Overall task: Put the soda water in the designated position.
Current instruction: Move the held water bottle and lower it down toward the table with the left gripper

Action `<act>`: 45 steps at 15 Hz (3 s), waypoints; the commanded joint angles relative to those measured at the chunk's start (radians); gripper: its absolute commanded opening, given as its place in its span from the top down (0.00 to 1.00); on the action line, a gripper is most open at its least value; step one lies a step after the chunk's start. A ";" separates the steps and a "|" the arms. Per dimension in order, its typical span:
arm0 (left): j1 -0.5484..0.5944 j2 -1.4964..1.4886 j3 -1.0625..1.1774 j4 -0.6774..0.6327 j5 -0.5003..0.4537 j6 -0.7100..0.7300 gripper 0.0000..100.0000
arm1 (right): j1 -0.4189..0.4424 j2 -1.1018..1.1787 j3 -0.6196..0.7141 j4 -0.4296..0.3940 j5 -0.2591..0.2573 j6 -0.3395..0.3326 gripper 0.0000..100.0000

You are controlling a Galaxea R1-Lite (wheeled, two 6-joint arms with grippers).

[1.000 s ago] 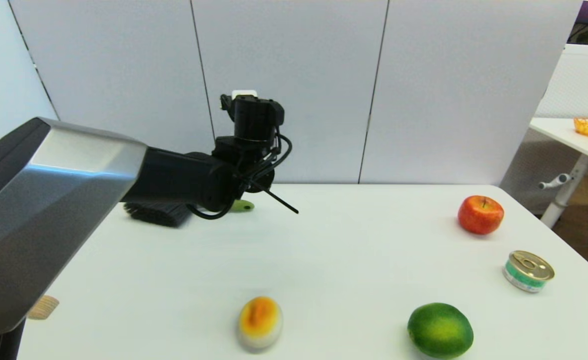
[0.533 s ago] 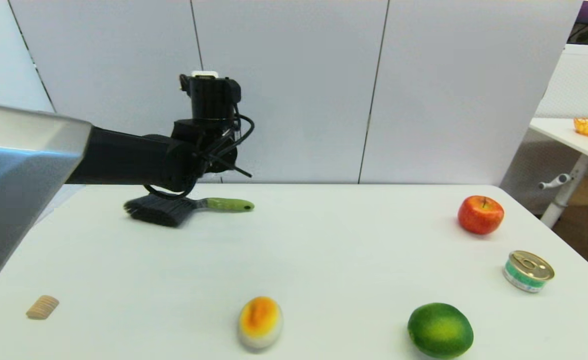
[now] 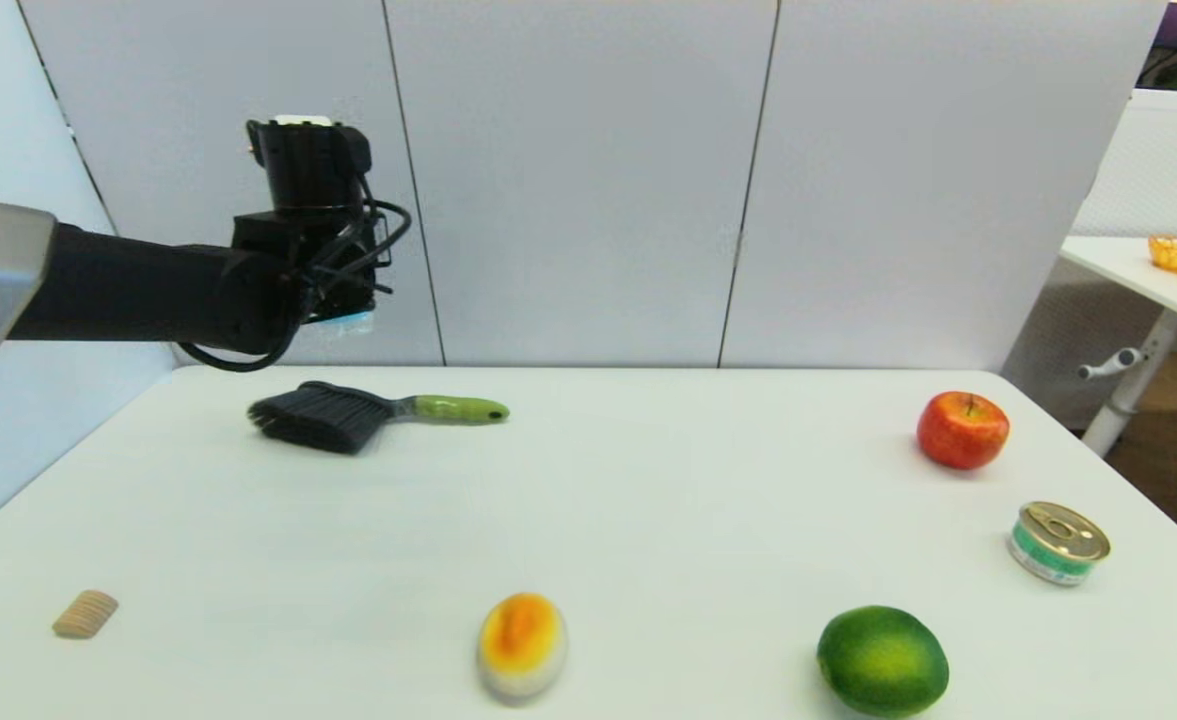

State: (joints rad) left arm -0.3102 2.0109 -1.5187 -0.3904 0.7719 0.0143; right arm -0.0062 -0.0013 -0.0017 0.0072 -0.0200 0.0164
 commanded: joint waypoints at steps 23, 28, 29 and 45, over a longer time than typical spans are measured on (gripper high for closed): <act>0.388 0.003 0.216 -0.134 -0.296 0.027 1.00 | 0.000 0.000 0.000 0.000 0.000 0.000 0.00; 0.416 0.023 0.242 -0.183 -0.324 0.033 1.00 | 0.000 0.000 0.000 0.000 0.000 0.000 0.00; 0.424 0.025 0.249 -0.185 -0.326 0.033 1.00 | 0.000 0.000 0.000 0.000 0.000 0.000 0.00; 0.540 0.040 0.301 -0.215 -0.718 0.092 1.00 | 0.000 0.000 0.000 0.000 0.000 0.000 0.00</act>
State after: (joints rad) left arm 0.2087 2.0547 -1.2209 -0.6009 0.0551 0.0923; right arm -0.0057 -0.0013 -0.0017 0.0077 -0.0200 0.0164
